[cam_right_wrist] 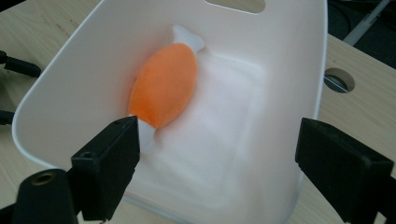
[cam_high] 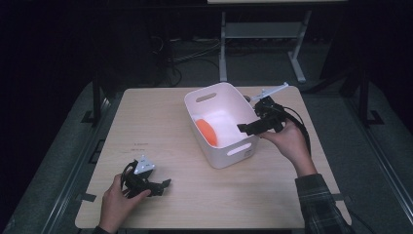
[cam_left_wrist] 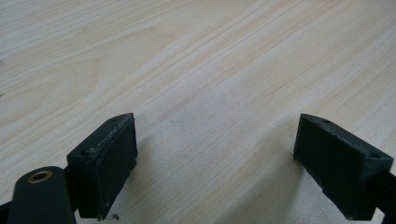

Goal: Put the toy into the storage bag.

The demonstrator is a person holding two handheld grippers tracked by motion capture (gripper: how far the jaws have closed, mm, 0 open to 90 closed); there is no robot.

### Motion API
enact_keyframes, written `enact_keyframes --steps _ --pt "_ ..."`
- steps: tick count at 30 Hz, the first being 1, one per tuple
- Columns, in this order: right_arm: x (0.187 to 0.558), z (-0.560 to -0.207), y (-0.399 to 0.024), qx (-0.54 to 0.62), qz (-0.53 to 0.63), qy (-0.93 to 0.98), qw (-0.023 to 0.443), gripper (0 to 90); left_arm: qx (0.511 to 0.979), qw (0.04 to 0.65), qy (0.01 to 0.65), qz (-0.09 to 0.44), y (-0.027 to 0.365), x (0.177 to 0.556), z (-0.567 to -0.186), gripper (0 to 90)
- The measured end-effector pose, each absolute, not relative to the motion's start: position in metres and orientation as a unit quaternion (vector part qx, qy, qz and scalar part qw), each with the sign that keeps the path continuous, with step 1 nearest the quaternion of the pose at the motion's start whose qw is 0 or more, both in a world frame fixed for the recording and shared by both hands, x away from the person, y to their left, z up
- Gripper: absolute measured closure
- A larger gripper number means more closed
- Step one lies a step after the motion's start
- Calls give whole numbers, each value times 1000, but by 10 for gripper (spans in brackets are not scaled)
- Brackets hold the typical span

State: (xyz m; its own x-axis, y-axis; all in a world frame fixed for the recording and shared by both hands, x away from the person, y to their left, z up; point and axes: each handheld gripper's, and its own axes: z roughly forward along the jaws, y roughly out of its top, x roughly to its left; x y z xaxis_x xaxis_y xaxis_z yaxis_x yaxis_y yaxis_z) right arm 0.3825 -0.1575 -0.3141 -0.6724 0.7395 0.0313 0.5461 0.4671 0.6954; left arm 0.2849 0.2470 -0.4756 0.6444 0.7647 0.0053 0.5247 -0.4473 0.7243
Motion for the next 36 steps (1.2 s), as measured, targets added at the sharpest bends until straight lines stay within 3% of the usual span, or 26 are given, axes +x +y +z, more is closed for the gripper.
enact_keyframes --steps 16,36 --pt "355 -338 -209 399 376 826 134 134 834 356 386 168 247 285 -475 125" --pt "318 -411 -241 414 377 812 167 126 834 356 386 168 247 285 -476 125"
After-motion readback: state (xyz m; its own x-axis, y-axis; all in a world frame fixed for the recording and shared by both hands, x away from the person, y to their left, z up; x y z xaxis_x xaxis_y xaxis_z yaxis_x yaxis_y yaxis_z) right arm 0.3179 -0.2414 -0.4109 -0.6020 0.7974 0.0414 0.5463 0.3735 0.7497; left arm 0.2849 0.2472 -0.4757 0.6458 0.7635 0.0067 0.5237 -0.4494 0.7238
